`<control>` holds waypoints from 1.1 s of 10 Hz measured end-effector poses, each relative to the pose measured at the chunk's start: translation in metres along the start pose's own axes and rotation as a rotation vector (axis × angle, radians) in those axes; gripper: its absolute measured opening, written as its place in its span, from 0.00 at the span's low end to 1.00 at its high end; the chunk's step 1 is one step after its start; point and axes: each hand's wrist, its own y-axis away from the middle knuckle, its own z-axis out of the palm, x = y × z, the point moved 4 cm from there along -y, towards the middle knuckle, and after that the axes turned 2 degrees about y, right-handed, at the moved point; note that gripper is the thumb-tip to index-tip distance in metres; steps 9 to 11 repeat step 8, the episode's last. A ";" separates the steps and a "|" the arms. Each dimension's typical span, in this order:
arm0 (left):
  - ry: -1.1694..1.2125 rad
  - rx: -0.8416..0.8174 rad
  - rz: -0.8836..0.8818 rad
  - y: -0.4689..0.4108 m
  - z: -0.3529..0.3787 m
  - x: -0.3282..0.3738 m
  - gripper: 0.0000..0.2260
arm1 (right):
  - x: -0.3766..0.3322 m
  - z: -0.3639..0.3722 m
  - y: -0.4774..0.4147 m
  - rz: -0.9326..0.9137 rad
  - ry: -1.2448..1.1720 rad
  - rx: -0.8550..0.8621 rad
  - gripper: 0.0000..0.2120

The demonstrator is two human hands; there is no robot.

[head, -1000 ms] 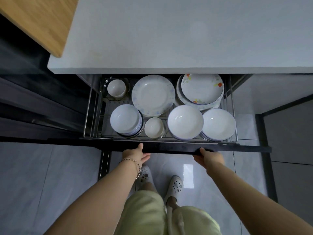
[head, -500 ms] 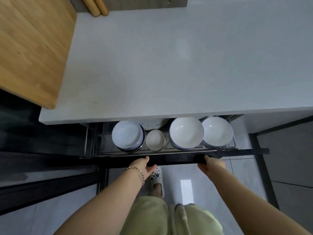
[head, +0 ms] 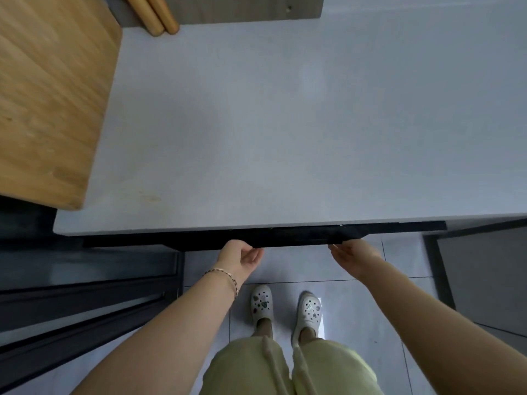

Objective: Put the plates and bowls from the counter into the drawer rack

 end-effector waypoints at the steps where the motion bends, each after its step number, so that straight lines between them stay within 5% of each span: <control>1: 0.076 -0.032 0.015 -0.003 0.016 0.011 0.13 | -0.021 0.005 -0.003 0.004 -0.117 -0.047 0.14; 4: 0.012 -0.035 0.094 0.004 0.036 0.018 0.16 | -0.036 0.014 -0.002 0.010 -0.187 -0.220 0.16; 6: -0.814 0.077 0.211 0.025 0.044 0.009 0.11 | -0.042 -0.004 0.018 0.016 0.469 -0.203 0.10; 7: -1.378 0.021 0.411 0.047 0.056 0.011 0.10 | -0.062 -0.006 0.037 -0.136 1.162 -0.270 0.08; 8: -1.571 -0.022 0.663 0.085 0.074 0.017 0.12 | -0.091 -0.008 0.063 -0.348 1.424 -0.285 0.05; 11: -1.571 -0.022 0.663 0.085 0.074 0.017 0.12 | -0.091 -0.008 0.063 -0.348 1.424 -0.285 0.05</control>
